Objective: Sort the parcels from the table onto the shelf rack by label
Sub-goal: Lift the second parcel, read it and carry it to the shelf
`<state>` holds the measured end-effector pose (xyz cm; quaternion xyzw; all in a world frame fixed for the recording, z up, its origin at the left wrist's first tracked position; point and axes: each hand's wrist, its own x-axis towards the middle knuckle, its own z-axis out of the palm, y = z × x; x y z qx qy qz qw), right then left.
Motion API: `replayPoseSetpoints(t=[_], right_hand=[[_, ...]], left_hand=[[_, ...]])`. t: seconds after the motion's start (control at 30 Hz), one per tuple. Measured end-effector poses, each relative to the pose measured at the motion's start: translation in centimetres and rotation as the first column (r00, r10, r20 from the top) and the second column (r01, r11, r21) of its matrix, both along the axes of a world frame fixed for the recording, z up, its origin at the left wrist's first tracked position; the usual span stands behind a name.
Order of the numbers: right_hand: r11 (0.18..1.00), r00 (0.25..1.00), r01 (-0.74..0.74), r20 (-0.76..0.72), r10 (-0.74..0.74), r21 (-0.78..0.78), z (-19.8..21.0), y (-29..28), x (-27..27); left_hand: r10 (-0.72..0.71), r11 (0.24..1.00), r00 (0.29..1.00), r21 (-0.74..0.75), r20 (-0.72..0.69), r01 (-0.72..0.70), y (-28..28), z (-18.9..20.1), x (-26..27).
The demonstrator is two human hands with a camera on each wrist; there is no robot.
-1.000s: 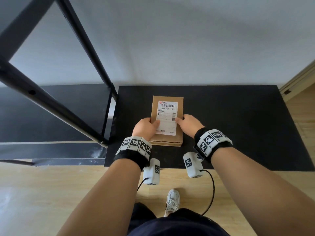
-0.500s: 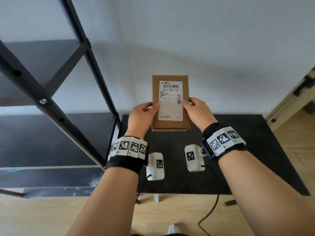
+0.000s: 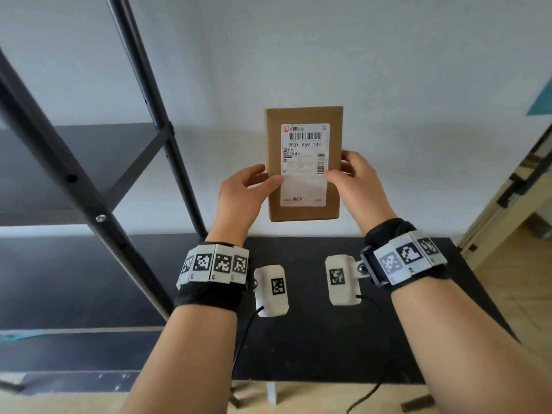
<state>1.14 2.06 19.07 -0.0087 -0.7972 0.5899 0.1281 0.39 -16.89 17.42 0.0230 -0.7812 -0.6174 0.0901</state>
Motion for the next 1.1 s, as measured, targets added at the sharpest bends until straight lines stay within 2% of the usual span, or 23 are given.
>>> replayPoseSetpoints(t=[0.2,0.37,0.73,1.1], right_hand=[[0.997,0.998,0.004,-0.055,-0.008,-0.074,1.2,0.0,0.2],[0.998,0.997,0.009,-0.073,-0.014,-0.062,1.3,0.0,0.2],[0.998,0.999,0.018,-0.036,-0.02,-0.058,1.3,-0.2,0.6],[0.998,1.0,0.013,0.021,-0.011,-0.057,1.3,-0.5,1.4]], left_hand=[[-0.013,0.999,0.999,0.045,-0.049,0.015,0.0,1.5,0.4],[-0.03,0.996,0.998,0.077,-0.058,0.035,-0.1,1.6,0.6],[-0.032,0.998,0.999,0.054,-0.035,0.034,-0.2,1.3,0.9],[0.006,0.993,1.0,0.121,-0.011,-0.005,0.0,1.3,1.5]])
